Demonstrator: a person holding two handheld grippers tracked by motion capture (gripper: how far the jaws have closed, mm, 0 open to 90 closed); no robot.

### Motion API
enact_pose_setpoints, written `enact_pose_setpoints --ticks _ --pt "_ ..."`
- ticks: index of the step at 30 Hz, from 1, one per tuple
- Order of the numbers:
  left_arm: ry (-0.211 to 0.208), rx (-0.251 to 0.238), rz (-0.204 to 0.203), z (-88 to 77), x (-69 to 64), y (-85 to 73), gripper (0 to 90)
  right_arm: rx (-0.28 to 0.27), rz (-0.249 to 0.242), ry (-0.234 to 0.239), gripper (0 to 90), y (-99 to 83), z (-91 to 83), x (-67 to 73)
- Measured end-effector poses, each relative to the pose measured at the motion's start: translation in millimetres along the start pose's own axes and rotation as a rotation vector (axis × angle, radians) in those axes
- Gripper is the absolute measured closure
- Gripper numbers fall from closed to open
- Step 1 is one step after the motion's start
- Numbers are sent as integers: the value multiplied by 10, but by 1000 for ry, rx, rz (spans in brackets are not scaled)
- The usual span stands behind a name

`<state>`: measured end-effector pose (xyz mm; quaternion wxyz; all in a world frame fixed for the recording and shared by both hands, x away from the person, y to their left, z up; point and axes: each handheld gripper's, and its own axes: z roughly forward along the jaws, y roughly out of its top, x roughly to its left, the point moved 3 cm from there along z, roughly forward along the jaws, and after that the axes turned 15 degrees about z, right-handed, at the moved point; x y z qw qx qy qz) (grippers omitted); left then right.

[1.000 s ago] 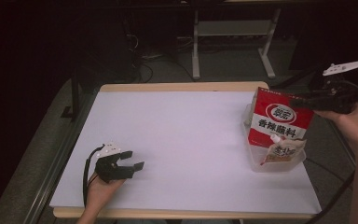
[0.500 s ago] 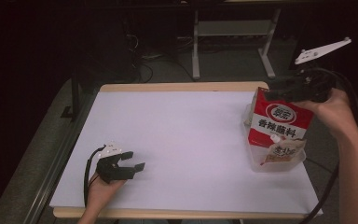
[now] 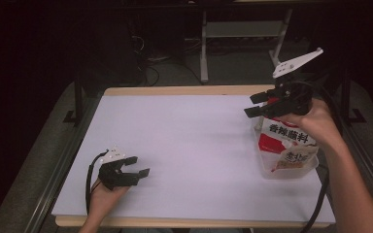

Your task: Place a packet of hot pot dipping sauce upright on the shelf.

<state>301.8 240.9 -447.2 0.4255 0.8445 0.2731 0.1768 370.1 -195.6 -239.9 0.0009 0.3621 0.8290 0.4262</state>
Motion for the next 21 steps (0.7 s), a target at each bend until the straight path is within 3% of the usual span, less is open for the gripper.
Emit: enact_pose_setpoints --ticks 7,14,21 --pt "8 0 2 -38 20 -15 274 16 -15 34 389 -29 219 133" --pt "12 10 8 -43 6 -15 273 44 1 62 381 -119 421 206" --pt "9 21 15 -49 -5 -36 270 66 -18 68 379 -211 572 300"
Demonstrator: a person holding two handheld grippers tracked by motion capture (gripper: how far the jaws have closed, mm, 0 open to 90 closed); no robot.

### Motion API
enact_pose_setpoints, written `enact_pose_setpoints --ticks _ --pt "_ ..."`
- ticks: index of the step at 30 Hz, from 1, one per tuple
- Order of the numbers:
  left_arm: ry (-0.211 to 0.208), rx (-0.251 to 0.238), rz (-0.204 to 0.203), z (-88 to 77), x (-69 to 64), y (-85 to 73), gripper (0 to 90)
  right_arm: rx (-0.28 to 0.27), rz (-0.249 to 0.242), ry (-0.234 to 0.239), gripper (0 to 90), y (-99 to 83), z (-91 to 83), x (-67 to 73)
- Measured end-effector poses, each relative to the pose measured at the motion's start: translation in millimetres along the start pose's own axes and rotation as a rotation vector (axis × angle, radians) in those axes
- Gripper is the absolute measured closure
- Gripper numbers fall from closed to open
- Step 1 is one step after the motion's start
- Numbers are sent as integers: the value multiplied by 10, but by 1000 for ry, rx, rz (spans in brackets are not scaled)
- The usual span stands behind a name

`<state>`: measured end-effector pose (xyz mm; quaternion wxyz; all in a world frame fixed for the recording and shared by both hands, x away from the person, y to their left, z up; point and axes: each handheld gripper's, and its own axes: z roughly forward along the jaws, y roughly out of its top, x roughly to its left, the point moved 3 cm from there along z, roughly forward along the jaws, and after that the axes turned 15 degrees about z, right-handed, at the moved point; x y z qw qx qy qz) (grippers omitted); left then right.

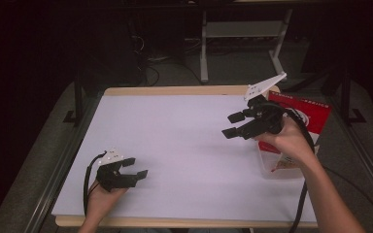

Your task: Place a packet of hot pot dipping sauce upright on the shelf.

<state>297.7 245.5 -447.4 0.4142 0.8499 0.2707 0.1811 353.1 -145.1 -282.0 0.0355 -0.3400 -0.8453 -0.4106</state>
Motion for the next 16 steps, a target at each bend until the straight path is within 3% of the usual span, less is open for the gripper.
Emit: enact_pose_setpoints --ticks 16 --pt "6 -4 -6 -39 -2 -19 261 24 -16 41 353 -250 343 237"
